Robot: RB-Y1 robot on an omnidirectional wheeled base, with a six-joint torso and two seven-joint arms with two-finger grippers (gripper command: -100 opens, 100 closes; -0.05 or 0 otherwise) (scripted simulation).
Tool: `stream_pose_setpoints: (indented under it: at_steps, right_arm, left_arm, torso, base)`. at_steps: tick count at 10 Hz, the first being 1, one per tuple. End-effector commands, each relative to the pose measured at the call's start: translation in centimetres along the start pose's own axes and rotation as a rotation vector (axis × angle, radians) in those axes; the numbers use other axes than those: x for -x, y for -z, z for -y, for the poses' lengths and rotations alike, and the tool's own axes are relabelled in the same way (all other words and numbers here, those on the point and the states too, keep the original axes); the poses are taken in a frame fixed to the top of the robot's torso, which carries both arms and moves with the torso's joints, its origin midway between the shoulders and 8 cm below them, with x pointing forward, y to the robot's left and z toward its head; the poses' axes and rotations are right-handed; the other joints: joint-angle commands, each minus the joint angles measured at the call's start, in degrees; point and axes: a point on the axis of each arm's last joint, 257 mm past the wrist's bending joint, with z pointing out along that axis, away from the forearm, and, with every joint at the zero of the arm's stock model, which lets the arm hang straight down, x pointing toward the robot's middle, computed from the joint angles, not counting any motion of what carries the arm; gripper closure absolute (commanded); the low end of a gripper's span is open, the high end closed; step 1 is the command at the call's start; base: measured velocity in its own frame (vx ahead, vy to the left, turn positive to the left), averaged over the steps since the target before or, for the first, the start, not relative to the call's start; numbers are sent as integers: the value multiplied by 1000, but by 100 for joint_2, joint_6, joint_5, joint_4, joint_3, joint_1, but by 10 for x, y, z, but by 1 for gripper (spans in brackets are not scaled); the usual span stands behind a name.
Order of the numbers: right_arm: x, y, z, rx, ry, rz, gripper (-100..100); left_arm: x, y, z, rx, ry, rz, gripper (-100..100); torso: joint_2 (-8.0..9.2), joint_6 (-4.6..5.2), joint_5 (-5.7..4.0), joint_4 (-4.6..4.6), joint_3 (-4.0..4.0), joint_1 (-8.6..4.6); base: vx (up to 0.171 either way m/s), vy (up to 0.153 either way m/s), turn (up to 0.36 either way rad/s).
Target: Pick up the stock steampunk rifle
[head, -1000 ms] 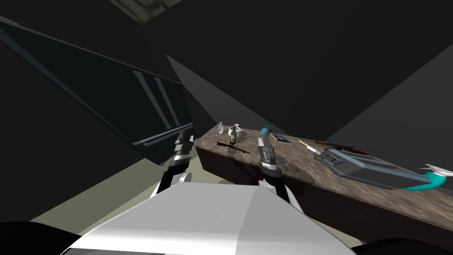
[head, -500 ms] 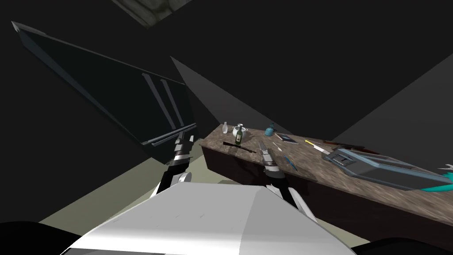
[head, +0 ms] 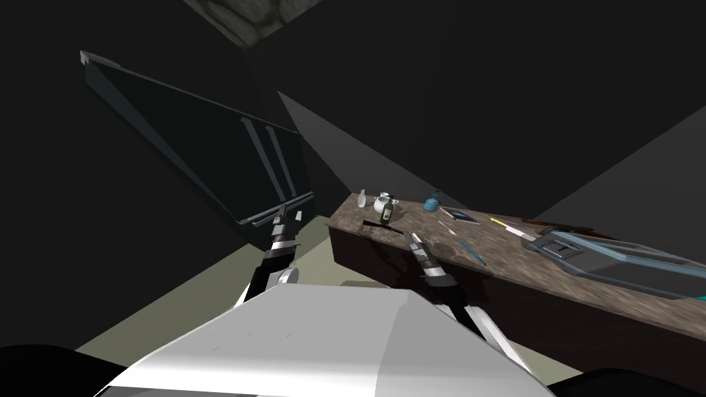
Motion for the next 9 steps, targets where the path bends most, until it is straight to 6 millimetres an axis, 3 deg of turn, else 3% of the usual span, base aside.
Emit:
stream_pose_setpoints:
  at_steps: [1, 2, 3, 5, 7, 8, 9]
  right_arm:
    - [-4, 9, 33, -61, 127, -70, -100]
    - [-6, 19, 54, -96, 204, -116, -100]
    - [-6, 18, 54, -94, 206, -118, -100]
    - [-5, 38, 94, -154, 364, -211, -100]
    - [-1, 60, 134, -213, 516, -308, -100]
    - [-1, 60, 135, -211, 520, -312, -100]
    - [4, 69, 152, -231, 597, -361, -100]
  left_arm:
    - [0, 0, 0, 0, 0, 0, 0]
    - [0, 0, 0, 0, 0, 0, 0]
    - [0, 0, 0, 0, 0, 0, 0]
    - [0, 0, 0, 0, 0, 0, 0]
    - [0, 0, 0, 0, 0, 0, 0]
    - [0, 0, 0, 0, 0, 0, 0]
    - [0, 0, 0, 0, 0, 0, 0]
  torso:
    - [0, 0, 0, 0, 0, 0]
    - [-13, -2, -1, -2, -7, -12]
    - [-17, -1, -1, -4, -10, -10]
    - [2, 0, -13, 1, 1, -66]
    - [-7, -1, -5, -1, -4, -25]
    - [-8, 0, -4, -2, -5, -32]
    - [-6, 0, -12, -1, -3, -68]
  base:
    - [21, 302, 26]
    - [28, 316, 58]
    - [-22, 207, -3]
    - [-27, 195, 54]
    - [10, 278, 53]
    - [-1, 146, 9]
    - [22, 142, 61]
